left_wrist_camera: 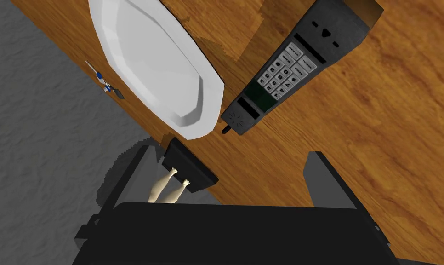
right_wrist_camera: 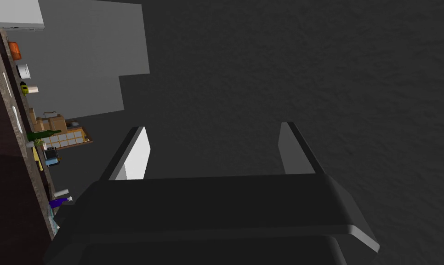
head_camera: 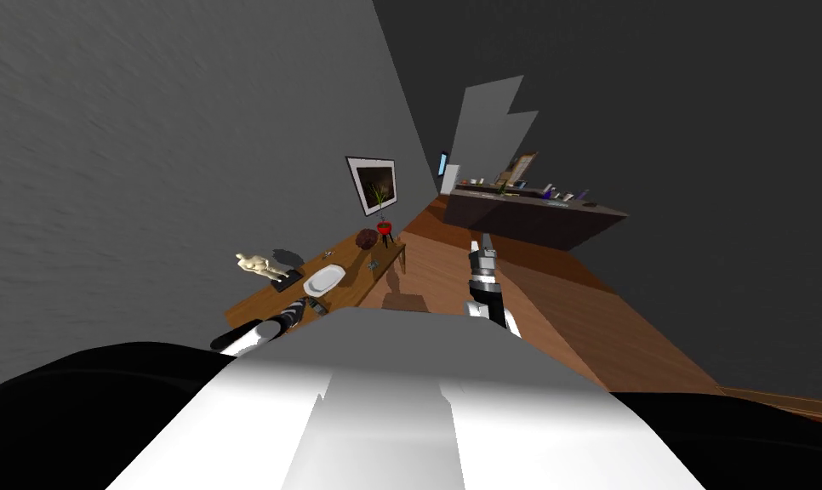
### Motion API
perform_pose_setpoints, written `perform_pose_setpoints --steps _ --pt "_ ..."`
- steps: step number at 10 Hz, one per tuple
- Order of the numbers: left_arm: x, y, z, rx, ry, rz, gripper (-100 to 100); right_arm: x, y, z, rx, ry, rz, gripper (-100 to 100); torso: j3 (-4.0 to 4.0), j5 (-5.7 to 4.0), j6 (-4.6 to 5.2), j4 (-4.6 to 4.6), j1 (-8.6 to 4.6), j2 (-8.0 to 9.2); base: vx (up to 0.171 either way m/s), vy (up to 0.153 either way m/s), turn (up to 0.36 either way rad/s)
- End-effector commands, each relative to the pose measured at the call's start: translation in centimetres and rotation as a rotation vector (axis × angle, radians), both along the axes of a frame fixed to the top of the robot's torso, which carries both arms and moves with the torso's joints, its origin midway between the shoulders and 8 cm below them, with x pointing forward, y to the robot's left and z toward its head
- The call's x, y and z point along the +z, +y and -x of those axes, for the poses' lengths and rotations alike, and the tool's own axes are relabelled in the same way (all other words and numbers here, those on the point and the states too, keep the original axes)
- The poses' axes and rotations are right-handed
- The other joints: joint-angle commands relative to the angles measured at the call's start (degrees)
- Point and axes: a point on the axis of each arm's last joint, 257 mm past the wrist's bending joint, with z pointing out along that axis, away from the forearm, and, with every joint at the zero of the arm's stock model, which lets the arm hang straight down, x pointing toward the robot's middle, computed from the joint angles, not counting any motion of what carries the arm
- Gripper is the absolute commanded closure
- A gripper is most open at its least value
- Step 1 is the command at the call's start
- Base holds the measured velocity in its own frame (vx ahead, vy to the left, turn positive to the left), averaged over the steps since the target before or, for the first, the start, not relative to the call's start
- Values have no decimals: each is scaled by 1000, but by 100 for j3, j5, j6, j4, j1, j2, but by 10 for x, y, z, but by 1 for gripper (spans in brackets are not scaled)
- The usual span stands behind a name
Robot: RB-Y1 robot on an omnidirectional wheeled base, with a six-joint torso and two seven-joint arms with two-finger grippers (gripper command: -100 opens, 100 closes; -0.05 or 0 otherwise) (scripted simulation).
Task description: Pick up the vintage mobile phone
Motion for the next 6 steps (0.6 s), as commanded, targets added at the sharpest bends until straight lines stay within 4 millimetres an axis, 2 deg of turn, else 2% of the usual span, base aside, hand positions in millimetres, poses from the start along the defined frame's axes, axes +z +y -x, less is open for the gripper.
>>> perform_pose_setpoints --steps 1,2,3,4,5,6 --pt "-13 3 23 1 66 18 -100 0 0 0 0 0 0 0 0 0 0 0 0 0 13 50 -344" --pt "-17 -2 26 -6 83 39 -100 0 0 0 0 0 0 0 0 0 6 0 3 0 17 58 -166" --pt "-18 -3 26 -7 86 43 -100 0 0 0 0 0 0 0 -1 1 -2 0 4 -2 13 27 41" --pt "-27 -2 46 -7 140 60 -100 0 0 0 0 0 0 0 0 -1 -4 0 -7 -1 24 25 -258" --pt "-30 -5 48 -12 151 75 -100 0 0 0 0 0 0 0 -1 -2 4 0 -8 -3 11 40 -171" --pt "-37 -3 67 -11 197 85 -100 0 0 0 0 0 0 0 -1 -2 -1 0 -5 -1 9 67 -290"
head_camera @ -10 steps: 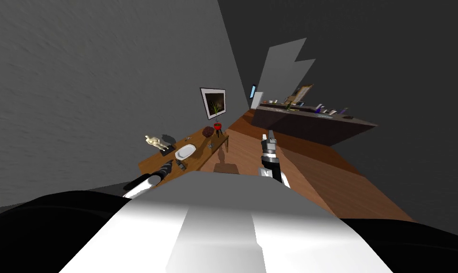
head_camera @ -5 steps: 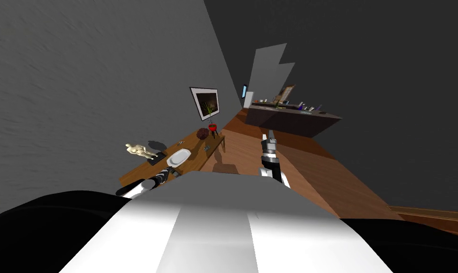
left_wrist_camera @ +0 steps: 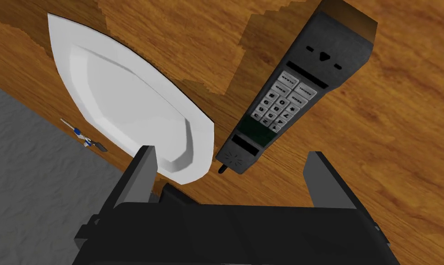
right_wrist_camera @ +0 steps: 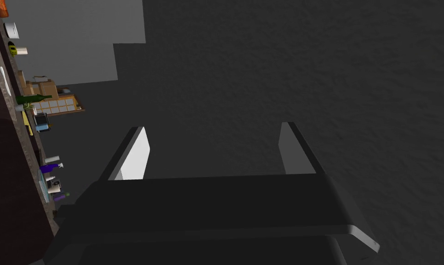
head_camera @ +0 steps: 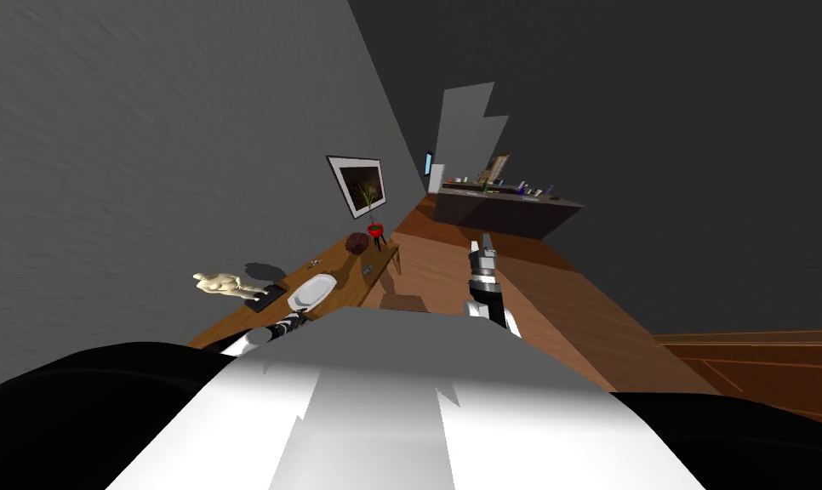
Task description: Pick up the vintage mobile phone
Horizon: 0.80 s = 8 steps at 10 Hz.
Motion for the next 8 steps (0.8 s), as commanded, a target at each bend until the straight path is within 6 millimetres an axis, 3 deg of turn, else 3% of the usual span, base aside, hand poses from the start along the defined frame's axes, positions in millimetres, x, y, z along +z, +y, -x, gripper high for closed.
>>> perform_pose_setpoints --steps 1,2,3,4,5,8 --pt "-7 -6 14 -8 42 32 -100 0 0 0 0 0 0 0 0 0 0 0 0 0 12 72 -137" --pt "-14 -6 32 -10 87 44 -100 0 0 0 0 0 0 0 0 2 -7 -1 1 0 14 68 -186" --pt "-17 -11 35 -15 100 64 -100 0 0 0 0 0 0 0 -1 1 -3 0 1 -2 9 53 -139" --pt "-22 -11 52 -17 143 76 -100 0 0 0 0 0 0 0 0 1 -6 -1 -4 0 21 65 -233" --pt "-24 -16 55 -22 155 96 -100 0 0 0 0 0 0 0 -2 0 -2 -1 1 -5 20 59 -135" --pt "-36 -25 90 -34 247 147 -100 0 0 0 0 0 0 0 -1 1 -8 -1 -4 -2 5 61 -167"
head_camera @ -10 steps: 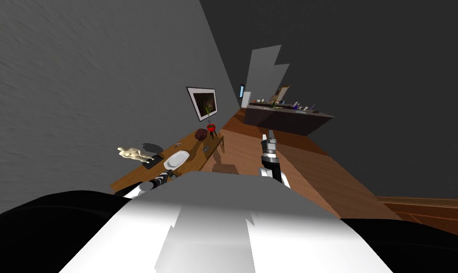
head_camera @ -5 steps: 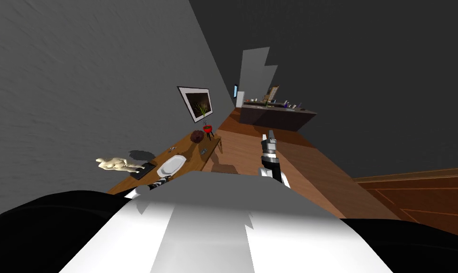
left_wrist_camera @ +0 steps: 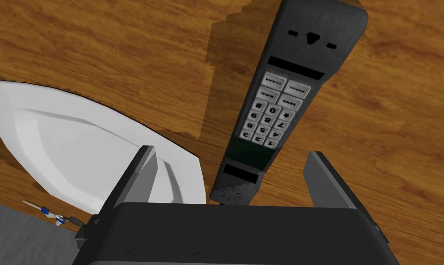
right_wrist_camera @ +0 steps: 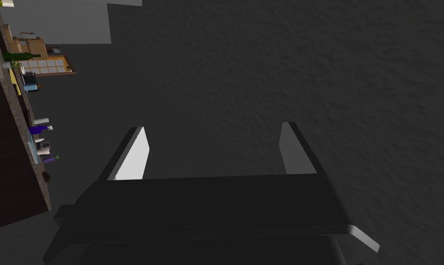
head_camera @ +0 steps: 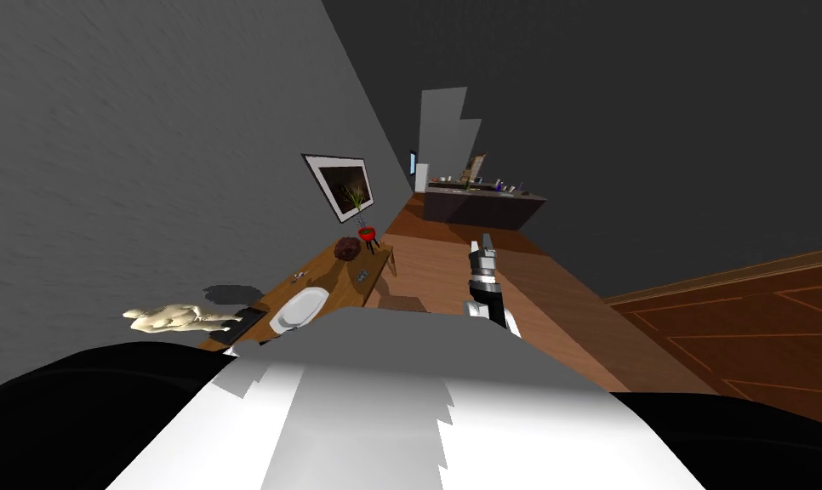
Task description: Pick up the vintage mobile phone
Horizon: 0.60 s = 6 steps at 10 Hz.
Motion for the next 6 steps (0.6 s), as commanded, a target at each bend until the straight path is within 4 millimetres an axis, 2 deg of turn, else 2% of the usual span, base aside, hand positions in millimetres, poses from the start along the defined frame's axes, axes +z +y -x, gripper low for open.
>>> perform_pose_setpoints --steps 1,2,3,5,6 --pt "-3 -7 10 -8 30 25 -100 0 0 0 0 0 0 0 0 0 0 0 0 0 0 57 -104" --pt "-8 -12 26 -14 71 50 -100 0 0 0 0 0 0 0 0 1 -4 0 -3 -1 8 59 -156" --pt "-8 -13 26 -14 73 54 -100 0 0 0 0 0 0 0 -1 1 -1 0 -1 -3 14 48 -79" --pt "-14 -24 53 -25 142 100 -100 0 0 0 0 0 0 0 -4 -1 -2 -2 -6 -7 11 66 -181" --pt "-14 -26 53 -25 144 105 -100 0 0 0 0 0 0 0 -2 1 0 -1 6 -4 -2 76 -81"
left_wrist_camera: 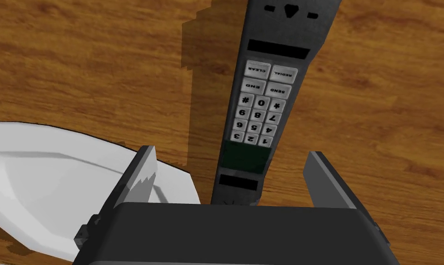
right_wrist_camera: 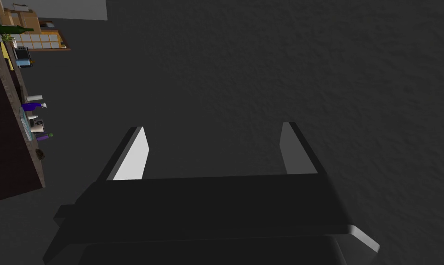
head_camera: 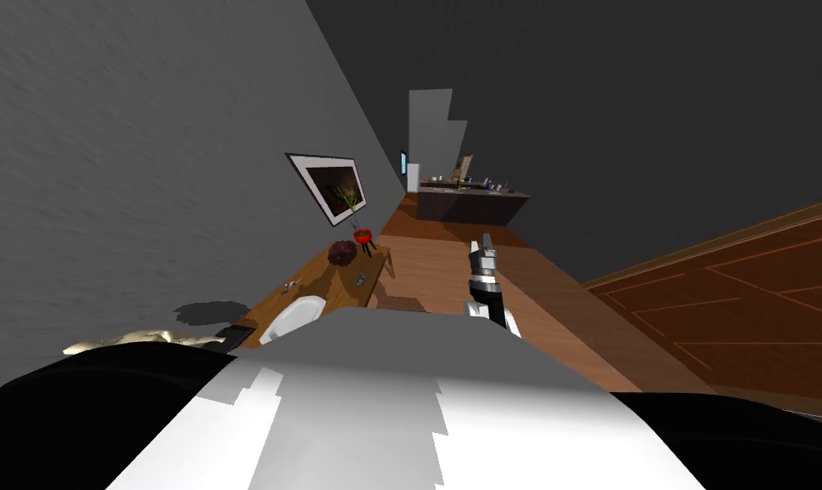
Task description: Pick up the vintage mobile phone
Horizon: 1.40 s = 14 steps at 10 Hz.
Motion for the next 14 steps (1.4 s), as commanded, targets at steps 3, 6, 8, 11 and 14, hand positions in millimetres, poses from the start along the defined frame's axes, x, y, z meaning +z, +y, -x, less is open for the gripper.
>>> perform_pose_setpoints --steps 3,6,8,11,14 --pt "-6 -16 29 -10 77 61 -100 0 0 0 0 0 0 0 -1 -2 3 0 -8 -2 5 50 -119" --pt "-12 -17 18 8 65 53 -100 0 0 0 0 0 0 0 -1 -6 0 0 -25 -2 -19 14 -40" --pt "-22 -22 6 27 63 52 -100 0 0 0 0 0 0 0 19 -4 3 7 -21 34 -128 20 -131" --pt "-26 -24 -1 34 62 52 -100 0 0 0 0 0 0 0 20 -4 0 8 -19 35 -79 21 -49" --pt "-26 -25 -1 35 63 52 100 0 0 0 0 0 0 0 2 -5 -2 3 -26 1 -5 1 1"
